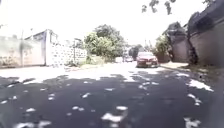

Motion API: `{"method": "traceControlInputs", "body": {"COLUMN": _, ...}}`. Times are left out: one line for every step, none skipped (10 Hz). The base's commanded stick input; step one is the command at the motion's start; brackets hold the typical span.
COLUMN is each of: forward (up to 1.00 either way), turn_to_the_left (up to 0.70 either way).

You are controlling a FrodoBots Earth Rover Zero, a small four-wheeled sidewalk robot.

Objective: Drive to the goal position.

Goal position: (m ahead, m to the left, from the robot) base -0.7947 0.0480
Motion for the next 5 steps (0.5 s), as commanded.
{"method": "traceControlInputs", "body": {"forward": 1.0, "turn_to_the_left": 0.02}}
{"method": "traceControlInputs", "body": {"forward": 1.0, "turn_to_the_left": 0.02}}
{"method": "traceControlInputs", "body": {"forward": 1.0, "turn_to_the_left": 0.02}}
{"method": "traceControlInputs", "body": {"forward": 1.0, "turn_to_the_left": 0.02}}
{"method": "traceControlInputs", "body": {"forward": 1.0, "turn_to_the_left": 0.02}}
